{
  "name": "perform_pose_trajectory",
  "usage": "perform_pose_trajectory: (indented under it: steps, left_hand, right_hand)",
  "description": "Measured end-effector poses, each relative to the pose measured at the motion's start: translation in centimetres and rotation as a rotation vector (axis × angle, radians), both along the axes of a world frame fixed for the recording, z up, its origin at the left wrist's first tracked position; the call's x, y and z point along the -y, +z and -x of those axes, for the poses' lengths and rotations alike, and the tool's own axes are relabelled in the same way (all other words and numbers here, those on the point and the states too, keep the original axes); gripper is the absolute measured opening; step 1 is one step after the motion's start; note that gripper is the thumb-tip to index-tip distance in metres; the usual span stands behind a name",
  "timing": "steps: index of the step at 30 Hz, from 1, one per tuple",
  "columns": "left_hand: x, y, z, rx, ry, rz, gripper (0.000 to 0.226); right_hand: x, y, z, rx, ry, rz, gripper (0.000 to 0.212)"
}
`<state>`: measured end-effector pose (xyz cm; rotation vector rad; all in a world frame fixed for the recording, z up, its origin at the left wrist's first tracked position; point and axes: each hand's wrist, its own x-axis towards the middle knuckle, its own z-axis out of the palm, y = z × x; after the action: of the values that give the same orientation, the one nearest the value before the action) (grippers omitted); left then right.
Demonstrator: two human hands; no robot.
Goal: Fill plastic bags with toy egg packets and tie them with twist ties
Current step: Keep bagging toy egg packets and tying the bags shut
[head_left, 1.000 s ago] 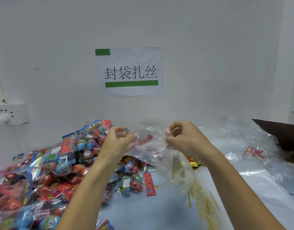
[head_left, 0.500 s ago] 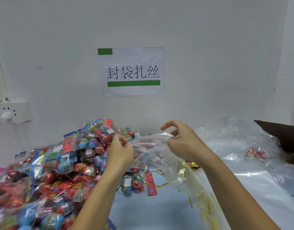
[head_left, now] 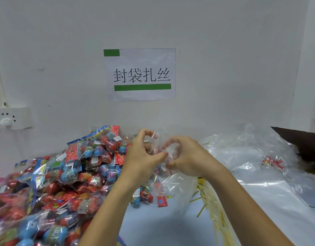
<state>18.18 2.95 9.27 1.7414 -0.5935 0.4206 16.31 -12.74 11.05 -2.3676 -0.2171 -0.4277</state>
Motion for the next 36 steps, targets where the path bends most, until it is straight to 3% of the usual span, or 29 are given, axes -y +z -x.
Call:
perform_pose_trajectory:
  steps: [4,6,8,11,14,18,25,28,30,32,34,36]
  left_hand:
    - [-1.2,0.0,-0.3,-0.079,0.002,-0.235,0.066]
    - [-2.1,-0.4,-0.6,-0.148,0.097,-0.429,0.056]
    - [-2.4,-0.8,-0.9,-0.137,0.372,-0.491,0.037]
    - [-2.0,-1.1,-0.9,0.009,0.634,-0.436,0.027]
    - [-1.5,-0.9,-1.3,0.035,0.502,-0.32,0.022]
    - [-1.4,-0.8,-1.1,-0.167,0.269,-0.215,0.044]
    - [-1.2,-1.8,-1.8,-0.296,0.247,-0.361,0.024]
    - [-1.6,-2.3,-1.8,-0.312,0.388,-0.443,0.018]
    - [-2.0,-2.2,-1.7,-0.238,0.635,-0.484,0.014]
    - [-2.2,-1.8,-1.4,-0.146,0.838,-0.41,0.012]
    - [-2.1,-1.4,-1.3,-0.052,0.883,-0.316,0.015]
    - [-1.8,-1.1,-1.4,0.0,0.782,-0.268,0.018]
  right_hand:
    - [0.8,-0.3,0.1,-0.064,-0.09,0.172,0.037]
    - [1.8,-0.6,0.2,-0.088,-0.231,0.333,0.021]
    - [2.4,-0.9,0.1,-0.069,-0.423,0.323,0.028]
    - [2.0,-0.9,-0.2,0.031,-0.536,0.212,0.027]
    - [1.2,-1.0,-0.5,0.083,-0.501,0.17,0.023]
    - [0.5,-0.9,-0.6,0.16,-0.38,0.108,0.027]
    - [-0.2,-0.2,-0.6,0.228,-0.204,-0.167,0.018]
    - [0.3,-0.2,-0.4,0.141,-0.166,-0.114,0.034]
    - [1.2,-0.3,-0.3,0.097,-0.286,0.082,0.035]
    - [2.1,-0.4,0.0,0.114,-0.447,0.152,0.032]
    - [2.6,-0.4,0.0,0.138,-0.519,0.113,0.034]
    - [2.9,-0.3,-0.2,0.146,-0.515,0.067,0.038]
